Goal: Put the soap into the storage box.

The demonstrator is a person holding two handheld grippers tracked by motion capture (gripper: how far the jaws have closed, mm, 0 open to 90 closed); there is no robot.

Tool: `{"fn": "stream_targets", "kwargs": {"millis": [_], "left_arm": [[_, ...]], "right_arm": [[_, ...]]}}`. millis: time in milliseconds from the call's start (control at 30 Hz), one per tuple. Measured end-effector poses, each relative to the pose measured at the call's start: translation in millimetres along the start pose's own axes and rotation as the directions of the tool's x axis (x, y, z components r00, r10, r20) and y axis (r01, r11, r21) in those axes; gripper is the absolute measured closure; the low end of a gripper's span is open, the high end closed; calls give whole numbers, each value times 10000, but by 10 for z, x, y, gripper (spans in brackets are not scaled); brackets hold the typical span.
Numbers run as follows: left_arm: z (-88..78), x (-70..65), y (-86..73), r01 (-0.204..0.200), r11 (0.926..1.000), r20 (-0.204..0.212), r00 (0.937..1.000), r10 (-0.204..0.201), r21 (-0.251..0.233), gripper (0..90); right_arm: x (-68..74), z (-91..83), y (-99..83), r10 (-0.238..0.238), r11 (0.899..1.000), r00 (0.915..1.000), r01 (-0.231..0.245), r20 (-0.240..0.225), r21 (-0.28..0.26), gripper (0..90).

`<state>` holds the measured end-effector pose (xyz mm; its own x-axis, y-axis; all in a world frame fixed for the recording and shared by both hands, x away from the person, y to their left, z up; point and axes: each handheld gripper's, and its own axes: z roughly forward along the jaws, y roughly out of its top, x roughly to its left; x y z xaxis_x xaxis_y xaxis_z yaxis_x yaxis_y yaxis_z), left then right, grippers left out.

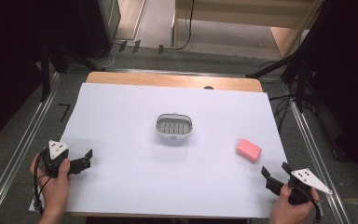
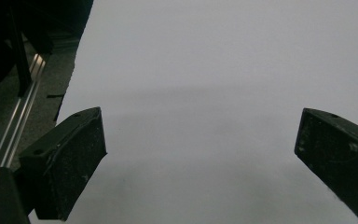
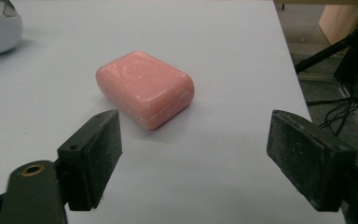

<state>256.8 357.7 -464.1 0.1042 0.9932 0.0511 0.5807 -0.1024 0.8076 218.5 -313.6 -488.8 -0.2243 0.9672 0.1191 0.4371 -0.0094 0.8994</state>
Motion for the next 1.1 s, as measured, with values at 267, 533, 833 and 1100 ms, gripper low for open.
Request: {"fn": "stream_targets", "kwargs": {"millis": [267,533,833,1100], "left_arm": [[1,6,-1,81,10000,36,10000,-81,-33,25],[0,-3,-1,-7,10000,-26,10000,7,-21,25],[-2,-10,-2,-63,10000,-77,10000,62,-51,25],[-1,-25,-5,-186,9998,-129,9997,185,-89,25]], "right_arm": [[30,30,6,-428,9984,9987,438,-287,349,195],[14,32,26,-55,9984,9989,81,-472,564,156],[-108,-91,32,588,9964,9682,-719,-2431,-454,149],[-69,39,274,-467,9966,9635,629,-2637,532,238]]}}
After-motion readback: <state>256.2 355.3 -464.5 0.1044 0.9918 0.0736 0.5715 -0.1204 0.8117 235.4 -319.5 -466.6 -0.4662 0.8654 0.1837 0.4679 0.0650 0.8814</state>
